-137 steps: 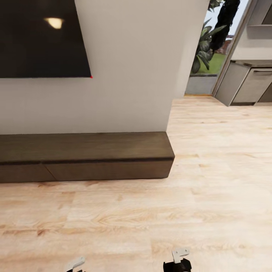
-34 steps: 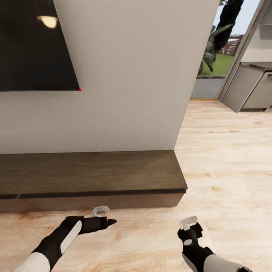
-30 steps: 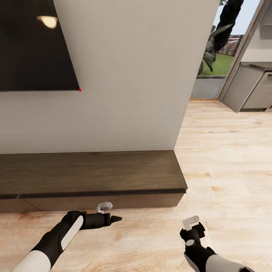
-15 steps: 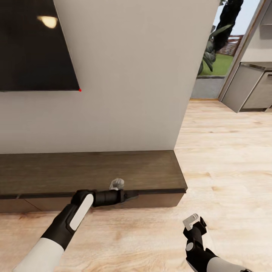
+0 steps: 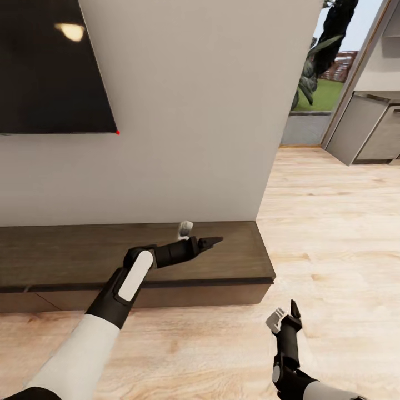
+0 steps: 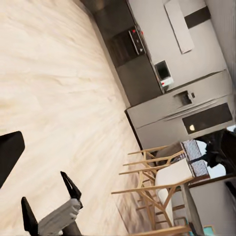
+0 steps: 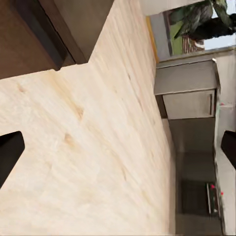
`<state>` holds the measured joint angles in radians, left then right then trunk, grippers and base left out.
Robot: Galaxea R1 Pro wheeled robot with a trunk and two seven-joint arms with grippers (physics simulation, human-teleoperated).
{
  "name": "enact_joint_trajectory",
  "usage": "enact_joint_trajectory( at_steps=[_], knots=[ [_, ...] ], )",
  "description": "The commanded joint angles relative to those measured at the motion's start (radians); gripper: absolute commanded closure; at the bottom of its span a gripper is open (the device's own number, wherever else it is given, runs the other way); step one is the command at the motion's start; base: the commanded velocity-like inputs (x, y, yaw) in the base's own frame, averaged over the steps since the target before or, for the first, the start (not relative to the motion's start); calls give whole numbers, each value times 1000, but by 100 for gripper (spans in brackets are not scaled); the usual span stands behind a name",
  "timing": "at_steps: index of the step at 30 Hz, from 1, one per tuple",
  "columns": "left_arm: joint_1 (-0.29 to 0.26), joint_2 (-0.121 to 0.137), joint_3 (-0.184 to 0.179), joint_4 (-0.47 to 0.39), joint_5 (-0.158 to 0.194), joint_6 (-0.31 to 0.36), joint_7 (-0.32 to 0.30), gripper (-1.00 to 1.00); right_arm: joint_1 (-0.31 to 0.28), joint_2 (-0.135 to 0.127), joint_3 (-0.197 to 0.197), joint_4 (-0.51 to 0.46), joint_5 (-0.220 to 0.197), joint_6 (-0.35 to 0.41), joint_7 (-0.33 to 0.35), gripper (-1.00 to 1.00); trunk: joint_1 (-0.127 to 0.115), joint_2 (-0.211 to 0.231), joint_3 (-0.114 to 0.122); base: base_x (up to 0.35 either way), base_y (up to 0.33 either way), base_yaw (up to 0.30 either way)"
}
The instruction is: Place each of the two pumpkins and all three candles from the living room inside a cabinet in the living room (use any cabinet), then make sure every cabinet is closed, and position the cauldron so it is next to a table in the living room.
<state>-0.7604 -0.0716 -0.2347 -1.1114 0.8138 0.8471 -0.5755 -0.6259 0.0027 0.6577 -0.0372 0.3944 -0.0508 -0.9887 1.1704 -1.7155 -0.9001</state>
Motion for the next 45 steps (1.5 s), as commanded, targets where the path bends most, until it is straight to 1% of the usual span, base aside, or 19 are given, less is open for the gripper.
enact_joint_trajectory(
  at_steps=[1,2,3,5,6,7,8,9,10,12,14,17,20,23,25,30,34,40,45],
  knots=[
    [0,-12,-1,-1,1,-2,0,-100,0,9,0,7,72,37,-48,-100,0,0,0,0,0,0],
    [0,-21,-1,-2,1,-3,0,-100,0,26,0,8,156,114,-97,-100,0,0,0,0,0,0],
    [0,-23,-1,-2,1,-3,0,-100,0,35,0,7,199,141,-122,-100,0,0,0,0,0,0],
    [0,-24,-2,-4,2,-3,0,-100,0,50,0,6,250,160,-155,-100,0,0,0,0,0,0],
    [0,-25,-1,-7,2,-3,0,-100,0,63,1,5,282,168,-171,-100,0,0,0,0,0,0],
    [0,-25,-1,-8,2,-3,0,-100,0,72,1,5,304,170,-177,-100,0,0,0,0,0,0],
    [0,-25,-2,-9,2,-3,0,-100,0,88,2,5,345,173,-182,-100,0,0,0,0,0,0],
    [0,-25,-2,-10,2,-3,0,-100,0,95,2,5,375,174,-182,-100,0,0,0,0,0,0],
    [0,-25,-3,-10,2,-3,0,-100,0,96,2,5,385,173,-181,-100,0,0,0,0,0,0],
    [0,-25,-4,-16,2,-3,-1,-100,0,97,2,6,426,171,-179,-100,0,0,0,0,0,0],
    [0,-25,-4,-22,2,-3,-1,-100,0,97,1,5,440,170,-177,-100,0,0,0,0,0,0],
    [0,-25,-5,-32,2,-3,-5,-100,-1,98,1,4,447,169,-166,-100,0,0,0,0,0,0],
    [0,-24,-5,-38,2,-3,-7,-100,-6,98,0,1,448,168,-122,-100,0,0,0,0,0,0],
    [1,-22,-3,-46,2,-3,-10,-100,-11,92,0,-1,447,165,-39,-100,0,0,0,0,0,0],
    [1,-18,-1,-66,2,-3,-10,-100,-12,90,0,-2,446,165,-16,-100,0,0,0,0,0,0],
    [2,-12,-3,-123,2,-3,-9,-100,-14,87,0,-2,446,163,-1,-100,0,0,0,0,0,0],
    [5,-11,-3,-131,2,-5,-9,-100,-17,88,0,-3,447,162,2,-100,0,0,0,0,0,0],
    [6,-11,-4,-133,2,-5,-10,-100,-45,88,0,-2,447,153,20,-100,0,0,0,0,0,0],
    [8,-11,-3,-133,2,-6,-12,-100,-54,88,0,-1,448,136,32,-100,19,-35,-16,0,0,0]
  ],
)
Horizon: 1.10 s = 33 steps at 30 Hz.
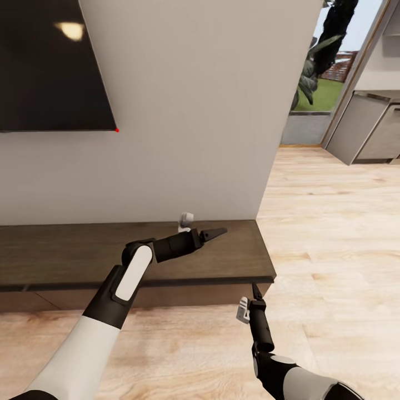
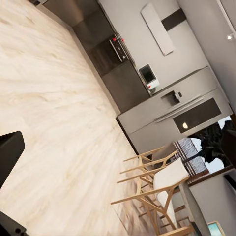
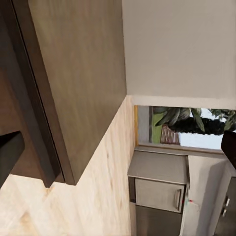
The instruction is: Place each of the two pumpkins and all three candles from the living room inside a cabinet in the living room (use any cabinet), then make sure every cabinet is closed, and position the cauldron so it is next to a table in the living room.
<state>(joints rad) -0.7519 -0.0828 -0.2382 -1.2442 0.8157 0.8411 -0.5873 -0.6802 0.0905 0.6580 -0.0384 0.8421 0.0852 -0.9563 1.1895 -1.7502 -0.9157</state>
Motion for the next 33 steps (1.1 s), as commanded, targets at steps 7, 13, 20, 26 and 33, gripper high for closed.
enact_joint_trajectory(
  at_steps=[7,13,20,26,33],
  knots=[
    [0,-1,-1,0,0,1,0,-100,-1,-1,0,3,2,-9,31,-100,27,-49,-22,0,0,0],
    [0,-1,-1,0,0,1,0,-100,-1,0,2,3,2,-15,70,-100,50,-91,-41,0,0,0],
    [0,-1,-1,-1,0,1,0,-100,-1,9,3,4,2,-15,74,-100,77,-140,-63,0,0,0],
    [0,-3,-3,-6,1,1,1,-100,-1,12,3,3,2,-15,74,-100,100,-182,-82,0,0,0],
    [0,-3,-3,-7,0,1,1,-100,-1,13,2,2,-1,-15,68,-100,127,-231,-103,0,0,0]
  ],
)
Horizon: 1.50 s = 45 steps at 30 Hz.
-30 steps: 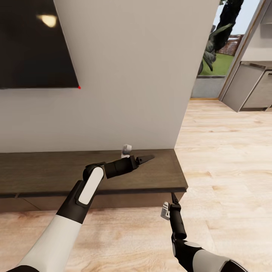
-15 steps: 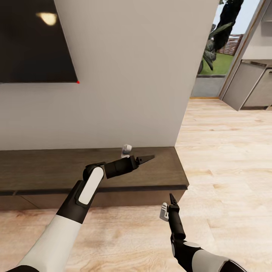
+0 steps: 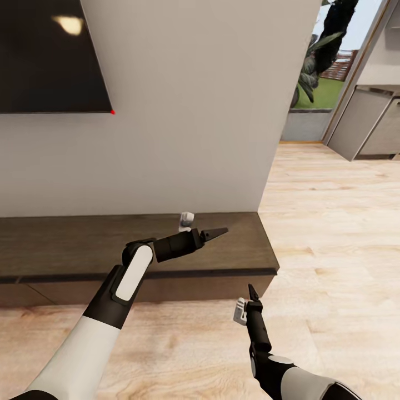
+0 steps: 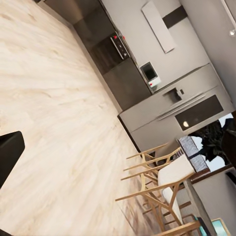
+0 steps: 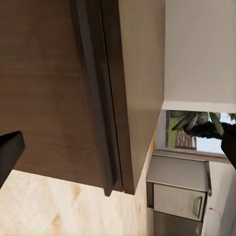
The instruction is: Place each of the two pumpkins and all three candles from the living room inside a cabinet in the living room (use any cabinet), then make sure every cabinet is closed, and position the cauldron so it is next to a table in the living room.
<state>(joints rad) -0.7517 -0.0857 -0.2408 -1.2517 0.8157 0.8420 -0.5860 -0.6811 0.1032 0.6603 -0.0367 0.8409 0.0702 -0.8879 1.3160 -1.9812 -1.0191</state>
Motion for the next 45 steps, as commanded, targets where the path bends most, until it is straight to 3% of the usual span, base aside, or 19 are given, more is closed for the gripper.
enact_joint_trajectory(
  at_steps=[1,45],
  knots=[
    [0,0,0,0,0,0,0,-100,0,0,0,0,0,0,-1,-100,4,-7,-3,0,0,0],
    [0,-8,-12,0,0,0,-2,-100,1,1,0,1,1,0,4,-100,173,-315,-141,0,0,0]
  ],
)
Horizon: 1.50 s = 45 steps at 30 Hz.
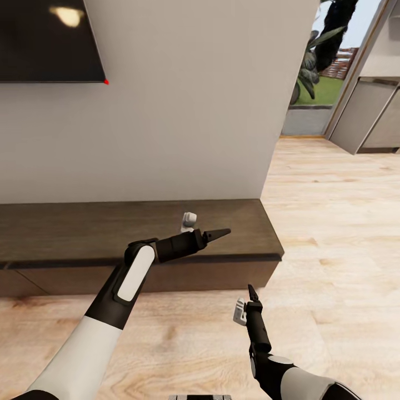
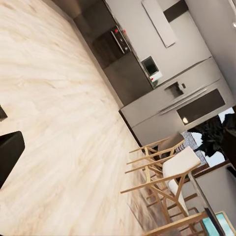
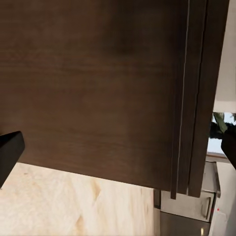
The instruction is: Place each of the two pumpkins and all three candles from the living room inside a cabinet in the living room (use any cabinet), then make sure every cabinet is closed, and position the cauldron so it is next to a table in the living room.
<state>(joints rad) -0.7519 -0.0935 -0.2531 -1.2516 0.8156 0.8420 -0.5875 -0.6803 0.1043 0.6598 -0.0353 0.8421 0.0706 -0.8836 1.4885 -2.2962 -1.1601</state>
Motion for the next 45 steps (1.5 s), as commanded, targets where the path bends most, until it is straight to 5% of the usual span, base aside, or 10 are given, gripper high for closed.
enact_joint_trajectory(
  at_steps=[1,21,36,45],
  knots=[
    [0,0,0,0,0,0,0,-100,0,0,0,0,0,0,0,-100,4,-7,-3,0,0,0],
    [0,3,1,1,0,0,1,-100,0,0,0,-4,11,-3,-16,-100,81,-147,-66,0,0,0],
    [2,5,2,2,2,0,-2,-100,0,0,1,0,14,-10,-147,-100,81,-147,-66,96,0,0],
    [2,5,3,2,2,0,-2,-100,0,0,1,0,17,-9,-158,-100,81,-147,-66,331,0,0]
  ],
)
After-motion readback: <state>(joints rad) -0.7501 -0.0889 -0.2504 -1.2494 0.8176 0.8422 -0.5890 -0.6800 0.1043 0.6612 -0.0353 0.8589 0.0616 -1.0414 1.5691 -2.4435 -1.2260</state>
